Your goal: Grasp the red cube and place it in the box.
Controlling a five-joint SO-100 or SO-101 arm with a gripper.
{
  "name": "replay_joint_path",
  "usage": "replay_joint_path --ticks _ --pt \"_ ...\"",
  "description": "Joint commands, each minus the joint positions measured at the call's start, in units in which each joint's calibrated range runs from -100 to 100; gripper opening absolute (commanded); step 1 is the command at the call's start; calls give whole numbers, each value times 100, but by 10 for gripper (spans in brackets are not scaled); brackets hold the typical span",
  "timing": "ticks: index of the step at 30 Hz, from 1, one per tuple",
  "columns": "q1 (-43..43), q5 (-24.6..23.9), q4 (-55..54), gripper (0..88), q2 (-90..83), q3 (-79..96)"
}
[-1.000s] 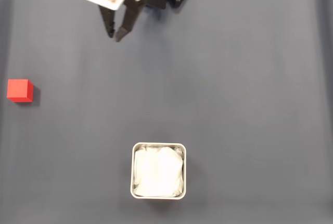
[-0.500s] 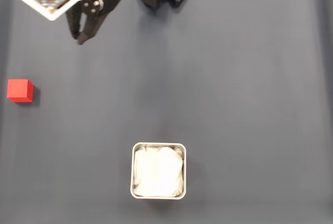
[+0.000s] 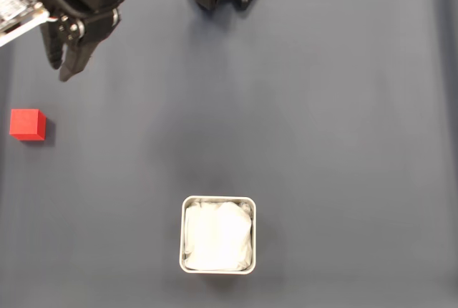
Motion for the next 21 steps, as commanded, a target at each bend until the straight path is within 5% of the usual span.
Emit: replay_joint_path --ticks 1,21 --pt "126 -20 -233 61 113 -340" --pt "467 49 -1315 181 1231 -304"
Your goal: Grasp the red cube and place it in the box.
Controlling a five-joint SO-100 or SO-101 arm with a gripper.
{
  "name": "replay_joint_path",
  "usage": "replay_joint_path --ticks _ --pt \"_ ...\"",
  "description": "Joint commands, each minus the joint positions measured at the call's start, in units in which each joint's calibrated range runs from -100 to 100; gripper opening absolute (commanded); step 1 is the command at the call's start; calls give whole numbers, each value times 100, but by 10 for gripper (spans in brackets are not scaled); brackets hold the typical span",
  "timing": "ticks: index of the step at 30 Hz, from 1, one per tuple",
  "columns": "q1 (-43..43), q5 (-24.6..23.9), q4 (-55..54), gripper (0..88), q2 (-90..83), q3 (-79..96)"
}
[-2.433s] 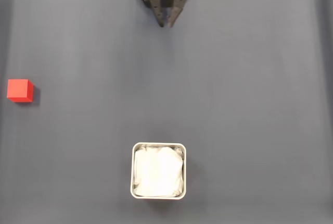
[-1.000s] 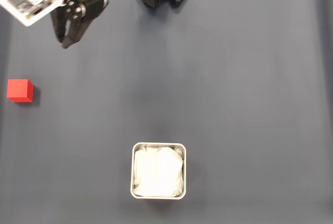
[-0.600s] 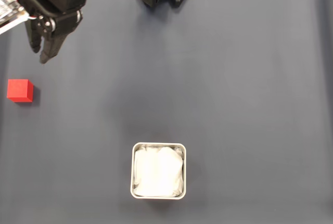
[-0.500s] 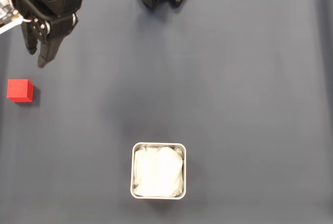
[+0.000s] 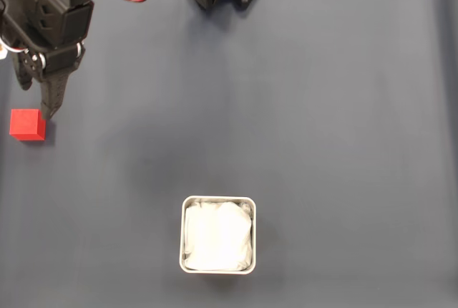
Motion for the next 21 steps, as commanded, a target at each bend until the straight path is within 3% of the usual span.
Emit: replay_joint_path --ticks 1,21 --pt "96 15 -234 184 41 -213" --pt "536 249 -1513 261 605 334"
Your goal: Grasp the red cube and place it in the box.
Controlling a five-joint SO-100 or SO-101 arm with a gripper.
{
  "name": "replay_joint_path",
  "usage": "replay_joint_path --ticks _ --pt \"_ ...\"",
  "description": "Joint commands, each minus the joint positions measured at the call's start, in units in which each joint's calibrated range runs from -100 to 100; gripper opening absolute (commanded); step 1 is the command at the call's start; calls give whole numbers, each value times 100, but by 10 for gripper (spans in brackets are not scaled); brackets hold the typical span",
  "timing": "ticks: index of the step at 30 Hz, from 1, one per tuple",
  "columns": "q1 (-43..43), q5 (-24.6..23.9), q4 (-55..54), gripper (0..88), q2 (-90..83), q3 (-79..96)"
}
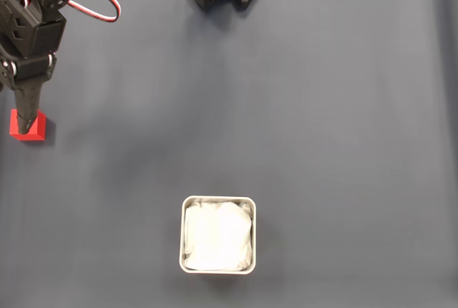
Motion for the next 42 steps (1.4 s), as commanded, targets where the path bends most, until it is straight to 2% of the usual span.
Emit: replay_joint_path --ticks 1,16,42 --pt "91 93 -386 263 -99 181" --pt "162 234 -1361 284 -333 1605" --pt "183 293 -2353 329 231 2034"
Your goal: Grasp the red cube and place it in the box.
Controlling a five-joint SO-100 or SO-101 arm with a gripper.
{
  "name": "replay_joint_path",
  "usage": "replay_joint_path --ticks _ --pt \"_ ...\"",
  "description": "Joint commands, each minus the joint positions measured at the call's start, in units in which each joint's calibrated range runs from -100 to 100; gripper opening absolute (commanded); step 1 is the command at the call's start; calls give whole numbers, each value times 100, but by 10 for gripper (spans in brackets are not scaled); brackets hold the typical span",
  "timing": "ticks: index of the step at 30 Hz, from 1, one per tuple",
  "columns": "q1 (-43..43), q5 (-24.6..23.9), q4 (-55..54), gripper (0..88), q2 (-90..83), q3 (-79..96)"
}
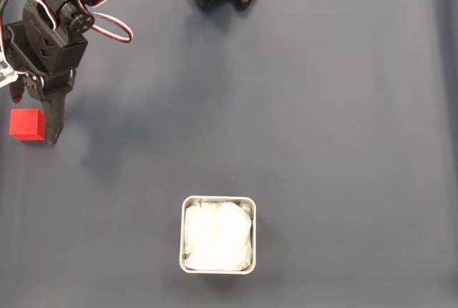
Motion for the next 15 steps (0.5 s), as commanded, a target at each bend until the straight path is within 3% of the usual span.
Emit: replay_joint_path --ticks 1,15 --pt "64 49 -174 330 -30 0" --pt "71 122 -633 336 265 164"
